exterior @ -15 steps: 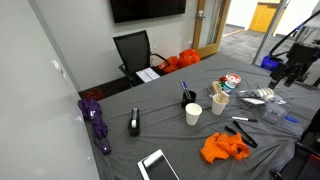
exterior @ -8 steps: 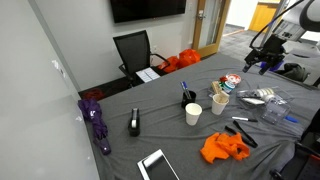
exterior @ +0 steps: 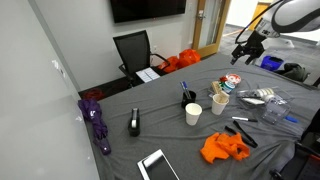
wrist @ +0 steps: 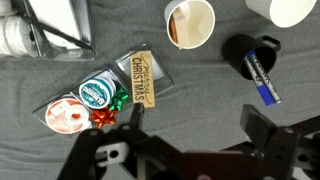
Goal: Move the wooden object from the clear container to the white cup
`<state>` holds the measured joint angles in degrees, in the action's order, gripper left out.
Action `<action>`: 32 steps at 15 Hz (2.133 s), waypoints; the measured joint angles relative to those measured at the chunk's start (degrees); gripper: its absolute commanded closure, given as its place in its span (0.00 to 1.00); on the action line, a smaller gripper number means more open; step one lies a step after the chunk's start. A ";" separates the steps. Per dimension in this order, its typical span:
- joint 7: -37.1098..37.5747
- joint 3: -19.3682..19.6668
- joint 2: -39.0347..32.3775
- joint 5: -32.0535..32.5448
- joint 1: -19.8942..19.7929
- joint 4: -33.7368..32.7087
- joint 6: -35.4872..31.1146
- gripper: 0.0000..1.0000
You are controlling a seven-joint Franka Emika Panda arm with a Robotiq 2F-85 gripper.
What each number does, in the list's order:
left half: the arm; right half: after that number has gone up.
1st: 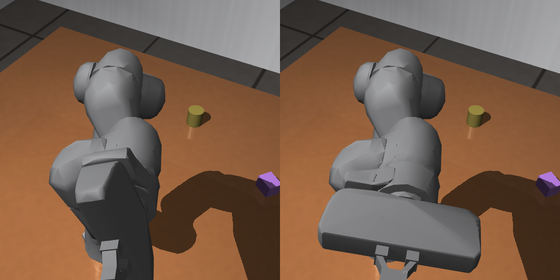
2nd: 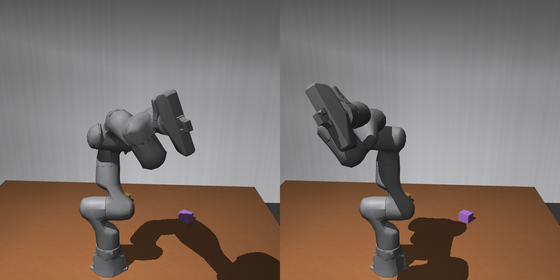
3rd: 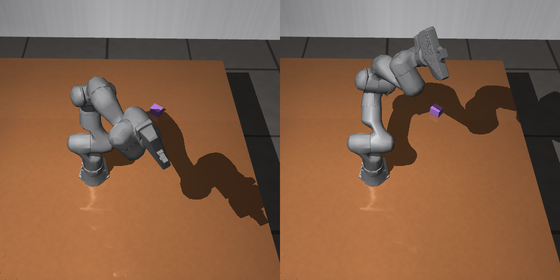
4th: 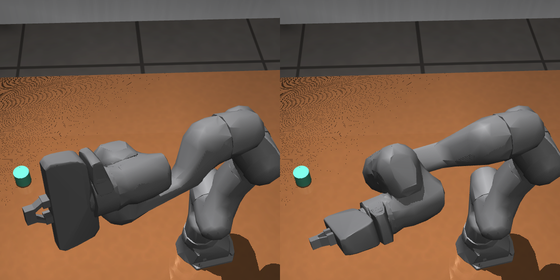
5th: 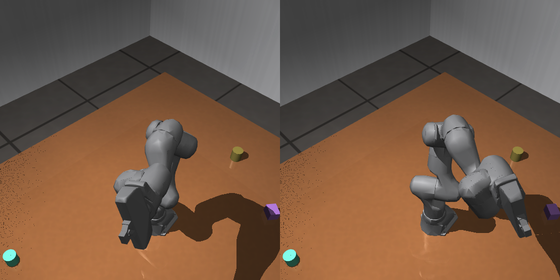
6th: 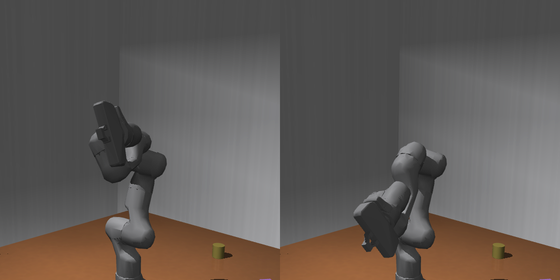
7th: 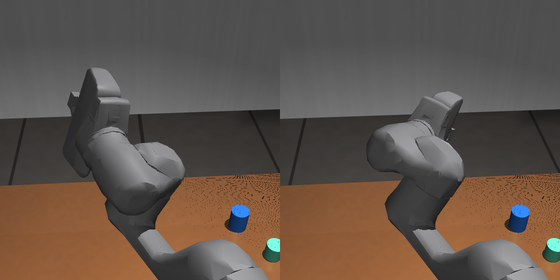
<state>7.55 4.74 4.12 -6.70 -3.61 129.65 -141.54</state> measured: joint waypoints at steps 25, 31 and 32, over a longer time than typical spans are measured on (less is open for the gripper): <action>2.72 2.19 -23.79 7.59 -0.12 -10.93 -14.59 0.00; 4.45 3.61 -32.80 7.47 0.03 -17.48 -16.11 0.00; 4.49 3.63 -33.97 7.15 -0.05 -18.37 -16.12 0.00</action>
<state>12.04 8.37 -29.84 0.45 -3.65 111.28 -157.66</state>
